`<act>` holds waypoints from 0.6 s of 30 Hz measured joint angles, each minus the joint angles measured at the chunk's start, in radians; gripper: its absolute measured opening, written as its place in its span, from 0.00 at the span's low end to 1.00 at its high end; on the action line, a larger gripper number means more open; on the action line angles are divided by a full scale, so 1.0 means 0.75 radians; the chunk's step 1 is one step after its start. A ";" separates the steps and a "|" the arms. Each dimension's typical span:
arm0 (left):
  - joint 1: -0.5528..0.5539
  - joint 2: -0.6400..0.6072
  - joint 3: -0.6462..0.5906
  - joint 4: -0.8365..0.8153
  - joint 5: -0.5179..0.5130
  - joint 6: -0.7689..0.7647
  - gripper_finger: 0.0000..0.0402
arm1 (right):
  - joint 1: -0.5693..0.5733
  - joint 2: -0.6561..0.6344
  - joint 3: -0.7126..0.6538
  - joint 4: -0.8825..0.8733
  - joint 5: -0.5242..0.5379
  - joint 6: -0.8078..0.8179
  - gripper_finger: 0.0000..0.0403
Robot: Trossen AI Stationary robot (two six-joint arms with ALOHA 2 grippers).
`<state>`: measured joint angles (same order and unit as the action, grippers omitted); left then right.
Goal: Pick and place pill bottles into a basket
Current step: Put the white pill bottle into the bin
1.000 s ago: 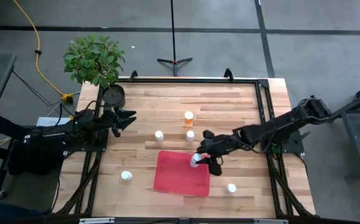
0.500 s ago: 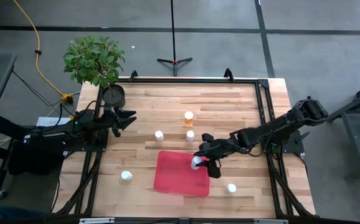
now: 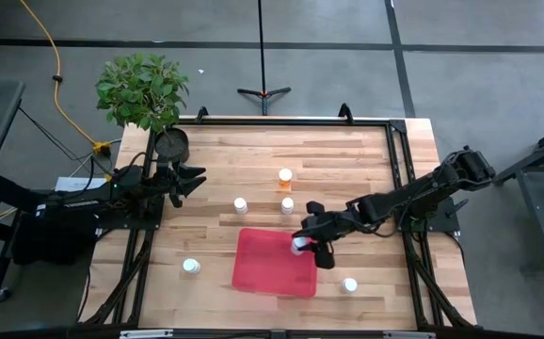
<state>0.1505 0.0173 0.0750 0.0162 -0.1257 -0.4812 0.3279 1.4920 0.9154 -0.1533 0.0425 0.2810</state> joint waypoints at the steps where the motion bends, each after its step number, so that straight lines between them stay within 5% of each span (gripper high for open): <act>1: 0.000 0.000 0.000 0.000 0.000 0.000 0.57 | 0.001 0.000 0.000 -0.008 0.003 -0.002 0.37; 18: 0.000 0.000 0.000 -0.024 -0.035 0.001 0.57 | 0.000 0.055 -0.046 0.089 -0.034 -0.174 0.37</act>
<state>0.1505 0.0170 0.0750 -0.0021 -0.1520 -0.4802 0.3280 1.5331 0.8806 -0.0862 0.0174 0.1508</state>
